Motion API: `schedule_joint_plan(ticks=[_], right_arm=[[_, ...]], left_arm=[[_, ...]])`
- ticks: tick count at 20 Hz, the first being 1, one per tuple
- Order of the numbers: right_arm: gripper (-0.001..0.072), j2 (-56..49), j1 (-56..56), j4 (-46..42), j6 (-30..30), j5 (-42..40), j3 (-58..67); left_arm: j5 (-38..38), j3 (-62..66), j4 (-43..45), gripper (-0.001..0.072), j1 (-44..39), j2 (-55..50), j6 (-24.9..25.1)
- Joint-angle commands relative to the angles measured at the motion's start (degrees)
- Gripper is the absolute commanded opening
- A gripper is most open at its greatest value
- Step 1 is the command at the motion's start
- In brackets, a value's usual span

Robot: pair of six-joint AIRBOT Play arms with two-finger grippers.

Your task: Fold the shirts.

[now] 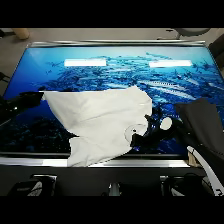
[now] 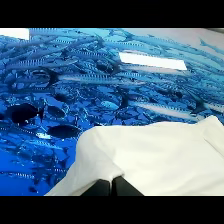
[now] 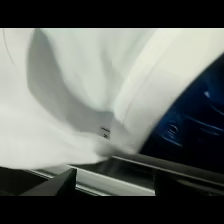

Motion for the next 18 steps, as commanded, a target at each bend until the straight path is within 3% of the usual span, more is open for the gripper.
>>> schedule_joint_plan(ticks=[1,3,4,6,9,11,14,16,18], right_arm=[[0.0511,0.4,4.5,5.7,2.9,-14.3,-4.3],[0.0476,-0.2,6.4,5.7,5.3,-17.9,-4.3],[0.0369,-0.9,7.0,5.7,6.8,-18.7,-4.3],[0.0021,-1.1,7.0,5.5,8.1,-19.0,-4.2],[0.0017,4.5,2.3,2.7,-2.2,-9.9,2.5],[0.0017,13.7,-4.4,-4.8,-2.5,-3.9,14.5],[0.0018,28.8,-14.7,-21.2,-2.6,-2.9,39.1],[0.0017,36.5,-16.9,-32.6,-2.0,-4.0,50.8],[0.0017,41.4,-16.8,-36.2,0.3,-3.5,56.0]], left_arm=[[-1.4,0.0,0.0,0.0029,0.0,0.0,0.1],[-1.4,0.0,0.0,0.0029,0.0,0.0,0.1],[-1.4,0.0,0.0,0.0029,0.0,0.0,0.1],[-1.2,0.0,0.0,0.0029,0.0,0.0,0.1],[-0.9,3.5,0.5,0.0028,0.4,0.1,0.2],[-1.2,12.9,3.1,0.0028,1.8,0.5,0.1],[-4.7,33.8,6.8,0.0028,5.0,0.7,-0.6],[-6.8,46.8,8.2,0.0028,7.5,0.9,-5.6],[-6.7,53.9,8.3,0.0028,8.5,2.0,-9.9]])
